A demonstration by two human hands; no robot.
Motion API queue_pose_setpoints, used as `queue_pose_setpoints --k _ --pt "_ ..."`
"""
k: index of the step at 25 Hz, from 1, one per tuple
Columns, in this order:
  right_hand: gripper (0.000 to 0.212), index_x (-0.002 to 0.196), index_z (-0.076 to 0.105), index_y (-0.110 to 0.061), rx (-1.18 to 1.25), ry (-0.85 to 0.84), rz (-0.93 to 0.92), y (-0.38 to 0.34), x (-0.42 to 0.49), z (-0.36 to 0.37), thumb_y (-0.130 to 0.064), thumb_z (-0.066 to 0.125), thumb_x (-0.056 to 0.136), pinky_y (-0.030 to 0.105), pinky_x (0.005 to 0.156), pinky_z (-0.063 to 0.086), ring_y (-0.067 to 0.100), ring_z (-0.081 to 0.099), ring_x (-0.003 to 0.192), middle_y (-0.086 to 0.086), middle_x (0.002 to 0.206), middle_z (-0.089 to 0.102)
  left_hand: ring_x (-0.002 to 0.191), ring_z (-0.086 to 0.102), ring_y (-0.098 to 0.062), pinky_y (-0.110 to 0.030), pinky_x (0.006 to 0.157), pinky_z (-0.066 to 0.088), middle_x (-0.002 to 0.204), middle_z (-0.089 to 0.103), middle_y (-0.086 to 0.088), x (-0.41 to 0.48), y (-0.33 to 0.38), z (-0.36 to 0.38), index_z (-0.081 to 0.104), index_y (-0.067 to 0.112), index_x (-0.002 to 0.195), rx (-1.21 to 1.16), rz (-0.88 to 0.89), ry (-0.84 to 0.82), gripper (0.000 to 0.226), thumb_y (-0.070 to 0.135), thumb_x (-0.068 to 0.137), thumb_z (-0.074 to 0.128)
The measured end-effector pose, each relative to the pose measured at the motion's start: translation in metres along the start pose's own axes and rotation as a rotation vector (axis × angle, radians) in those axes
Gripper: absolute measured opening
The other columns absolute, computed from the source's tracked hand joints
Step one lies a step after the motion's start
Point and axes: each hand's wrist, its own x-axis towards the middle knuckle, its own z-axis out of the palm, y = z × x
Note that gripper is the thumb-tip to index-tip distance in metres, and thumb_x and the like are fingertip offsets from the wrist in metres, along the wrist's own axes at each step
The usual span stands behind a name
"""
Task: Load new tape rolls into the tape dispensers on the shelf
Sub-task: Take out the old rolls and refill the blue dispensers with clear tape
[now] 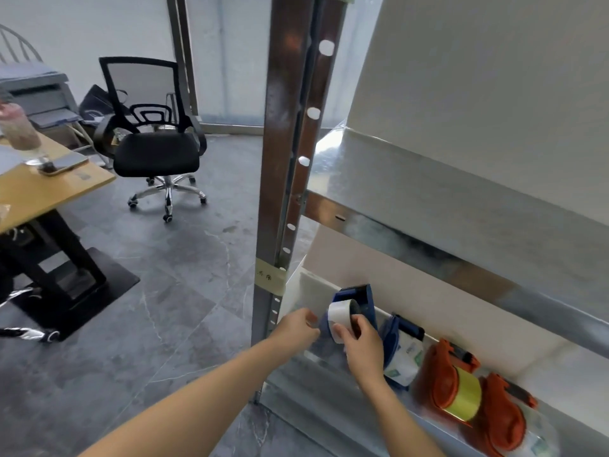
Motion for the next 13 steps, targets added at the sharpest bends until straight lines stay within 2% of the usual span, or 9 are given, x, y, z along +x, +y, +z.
queue_pose_setpoints --k 3,5,8,10,12,13 --pt "0.009 0.095 0.067 -0.014 0.427 -0.02 0.116 -0.006 -0.007 -0.014 -0.021 0.062 0.092 0.018 0.066 0.051 0.012 0.069 0.082 0.001 0.091 0.073 0.097 0.066 -0.025 -0.041 0.09 0.055 0.102 0.07 -0.006 0.006 0.014 0.016 0.065 0.019 0.107 -0.044 0.048 -0.019 0.024 0.033 0.09 0.055" --pt "0.013 0.098 0.069 -0.013 0.502 -0.057 0.165 -0.005 -0.01 -0.015 -0.022 0.061 0.093 0.017 0.069 0.051 0.007 0.069 0.082 -0.001 0.092 0.074 0.092 0.067 -0.025 -0.041 0.086 0.056 0.094 0.071 -0.005 0.01 0.02 0.025 0.065 0.019 0.1 -0.039 0.064 -0.013 0.021 0.035 0.092 0.055" --pt "0.007 0.09 0.07 -0.021 0.429 0.012 0.207 0.001 -0.012 -0.018 -0.024 0.065 0.09 0.028 0.073 0.053 0.013 0.069 0.083 -0.002 0.087 0.074 0.089 0.068 -0.026 -0.042 0.087 0.056 0.091 0.072 -0.008 0.014 0.018 0.032 0.063 0.023 0.084 -0.098 0.026 0.022 0.01 0.029 0.091 0.059" --pt "0.006 0.087 0.068 -0.022 0.353 0.097 0.235 0.004 -0.011 -0.025 -0.027 0.066 0.088 0.034 0.073 0.052 0.019 0.067 0.083 -0.002 0.084 0.072 0.09 0.068 -0.029 -0.043 0.086 0.055 0.088 0.071 -0.01 0.016 0.013 0.035 0.062 0.023 0.076 -0.094 -0.01 0.016 0.015 0.025 0.091 0.06" --pt "0.015 0.096 0.065 -0.018 0.275 0.152 0.219 0.004 -0.013 -0.033 -0.029 0.068 0.086 0.028 0.071 0.05 0.019 0.066 0.086 -0.006 0.09 0.07 0.091 0.068 -0.032 -0.043 0.084 0.055 0.079 0.068 -0.009 0.018 0.007 0.036 0.062 0.02 0.071 -0.046 -0.016 0.0 0.017 0.023 0.088 0.059" --pt "0.026 0.106 0.061 -0.019 0.231 0.177 0.201 0.003 -0.014 -0.037 -0.029 0.07 0.084 0.025 0.071 0.049 0.016 0.065 0.088 -0.007 0.095 0.069 0.092 0.068 -0.032 -0.043 0.084 0.055 0.079 0.066 -0.006 0.019 0.006 0.036 0.061 0.02 0.073 -0.027 -0.009 -0.01 0.014 0.022 0.087 0.06"
